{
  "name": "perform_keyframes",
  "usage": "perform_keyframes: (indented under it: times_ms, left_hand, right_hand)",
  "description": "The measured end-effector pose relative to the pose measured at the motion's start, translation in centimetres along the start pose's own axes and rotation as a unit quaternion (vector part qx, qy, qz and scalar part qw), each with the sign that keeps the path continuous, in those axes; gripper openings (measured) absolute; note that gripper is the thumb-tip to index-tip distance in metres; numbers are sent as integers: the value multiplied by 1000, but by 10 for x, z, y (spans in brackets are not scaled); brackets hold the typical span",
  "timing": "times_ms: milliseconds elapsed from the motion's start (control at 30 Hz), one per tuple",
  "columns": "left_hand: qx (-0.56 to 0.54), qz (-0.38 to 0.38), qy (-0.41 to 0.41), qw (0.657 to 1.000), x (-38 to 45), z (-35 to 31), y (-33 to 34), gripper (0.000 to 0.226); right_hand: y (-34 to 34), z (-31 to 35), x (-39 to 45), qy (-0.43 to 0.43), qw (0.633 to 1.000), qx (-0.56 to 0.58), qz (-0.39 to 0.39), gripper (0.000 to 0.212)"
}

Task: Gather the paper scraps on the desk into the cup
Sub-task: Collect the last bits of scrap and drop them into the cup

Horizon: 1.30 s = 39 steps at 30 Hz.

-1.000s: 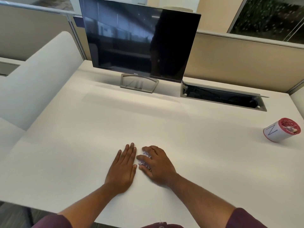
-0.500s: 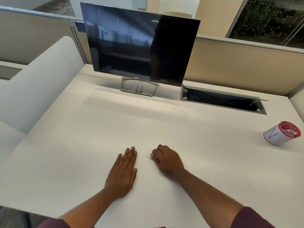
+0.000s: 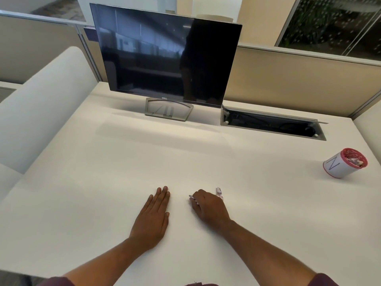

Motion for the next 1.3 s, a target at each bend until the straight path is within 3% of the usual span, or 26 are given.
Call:
perform_keyframes:
  times_ms: [100,233,333,533,667,800,933,1133,1200,1300]
  left_hand:
    - [-53,-10,-6,999,13,-17,-1,58]
    - [-104,8,19,994,37,-52,7,60]
    - [-116,32,37,992,59,-74,13,63]
    - [-163,133,114,971,100,-111,24,94]
    - [-211,153,152,953,107,-123,32,75]
    - [-225,25,171,959,86,-124,28,38]
    - [-207,-81,200,954,59,-123,23,30]
    - [-120,-88,207,967,58,-120,21,18]
    - [-122,-80,177,973,59,-120,20,20]
    - [-200,-76,24,977,65,-110,19,15]
  right_hand:
    - [-5,-21,-7,209,963,167,-20,26]
    - [-27,-64,-28,434,846,265,-161,31]
    - [-35,-96,-43,509,787,276,-211,34]
    - [-30,-129,-73,604,686,355,-195,38]
    - [-34,-124,-75,578,721,345,-167,40]
    - [-39,-117,-72,549,756,324,-149,38]
    - [-41,-113,-72,536,769,320,-136,38]
    - [-41,-112,-69,524,785,306,-124,36]
    - [-41,-113,-69,531,780,308,-124,37]
    - [-41,-118,-70,552,755,334,-117,40]
Point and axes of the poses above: each hand's wrist, its own x-axis towards the middle knuckle, its own y-axis out of the palm, z = x × y, the point moved 6 cm from there along x, towards the middle knuckle, and after that the axes turned 7 degrees about -z, right-handed, at the moved point
